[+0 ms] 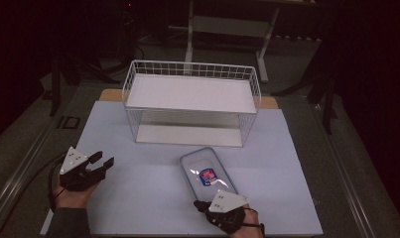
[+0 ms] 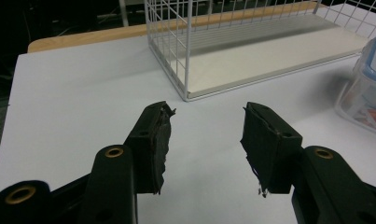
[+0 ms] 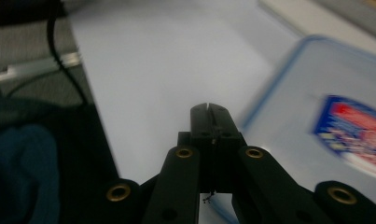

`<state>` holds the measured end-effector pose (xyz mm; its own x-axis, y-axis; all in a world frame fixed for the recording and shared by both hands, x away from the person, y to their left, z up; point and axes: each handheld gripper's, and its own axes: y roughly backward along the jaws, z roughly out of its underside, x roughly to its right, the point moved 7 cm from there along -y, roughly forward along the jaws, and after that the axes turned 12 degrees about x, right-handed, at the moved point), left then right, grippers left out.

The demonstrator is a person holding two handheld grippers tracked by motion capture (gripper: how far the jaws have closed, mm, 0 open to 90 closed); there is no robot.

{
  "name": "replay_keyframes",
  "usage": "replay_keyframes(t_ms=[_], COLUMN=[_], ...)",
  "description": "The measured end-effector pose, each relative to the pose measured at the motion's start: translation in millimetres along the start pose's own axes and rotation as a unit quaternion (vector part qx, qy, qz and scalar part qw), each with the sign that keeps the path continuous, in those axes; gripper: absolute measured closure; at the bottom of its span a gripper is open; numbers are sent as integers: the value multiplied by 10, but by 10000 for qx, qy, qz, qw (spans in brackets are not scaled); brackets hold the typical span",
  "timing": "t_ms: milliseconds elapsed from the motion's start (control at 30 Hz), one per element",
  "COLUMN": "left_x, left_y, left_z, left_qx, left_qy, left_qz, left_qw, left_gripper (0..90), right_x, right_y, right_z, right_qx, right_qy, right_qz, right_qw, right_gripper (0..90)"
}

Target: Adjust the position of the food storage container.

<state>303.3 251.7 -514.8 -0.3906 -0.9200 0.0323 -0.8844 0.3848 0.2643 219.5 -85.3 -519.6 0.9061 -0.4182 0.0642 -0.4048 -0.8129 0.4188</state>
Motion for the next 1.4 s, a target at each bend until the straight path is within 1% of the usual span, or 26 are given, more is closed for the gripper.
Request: replay_keyframes(t_ms=[33, 67, 100, 133, 200, 267, 300, 333, 467, 767, 967, 1267, 1400], left_x=[3, 3, 8, 15, 17, 22, 23, 23, 38, 63, 93, 97, 106], left_y=[-3, -3, -7, -10, -11, -14, -15, -16, -31, -50, -68, -63, -67], left_z=[2, 2, 4, 4, 5, 4, 5, 7, 15, 19, 27, 21, 21], left_qx=[-14, -14, -24, -23, -25, -18, -19, -29, -44, -59, -84, -70, -68], left_qy=[-18, -18, -45, -51, -56, -60, -63, -66, -91, -140, -174, -169, -182], left_qz=[9, 9, 12, 22, 27, 36, 41, 42, 61, 102, 143, 168, 179], left_qw=[10000, 10000, 10000, 10000, 10000, 10000, 10000, 10000, 9999, 9998, 9997, 9997, 9997], left_gripper=[503, 502, 502, 502, 502, 502, 502, 502, 501, 497, 497, 495, 492], right_x=[-37, -37, -67, -100, -95, -94, -102, -103, -102, -86, -60, 1, 22], right_y=[-27, -27, -52, -93, -110, -114, -122, -130, -132, -109, -56, 68, 95], right_z=[17, 17, 33, 78, 111, 121, 134, 141, 140, 150, 168, 219, 233], right_qx=[-96, -96, -178, -367, -448, -459, -531, -547, -544, -558, -579, -583, -586], right_qy=[90, 90, 191, 330, 333, 297, 272, 312, 266, 276, 210, -29, -32], right_qz=[-16, -16, -9, 33, 71, 52, 71, 84, 93, 104, 172, 286, 319], right_qw=[9999, 9999, 9997, 9988, 9984, 9985, 9982, 9980, 9981, 9980, 9980, 9979, 9978], right_gripper=[898, 898, 898, 898, 898, 899, 899, 898, 899, 898, 899, 899, 899])
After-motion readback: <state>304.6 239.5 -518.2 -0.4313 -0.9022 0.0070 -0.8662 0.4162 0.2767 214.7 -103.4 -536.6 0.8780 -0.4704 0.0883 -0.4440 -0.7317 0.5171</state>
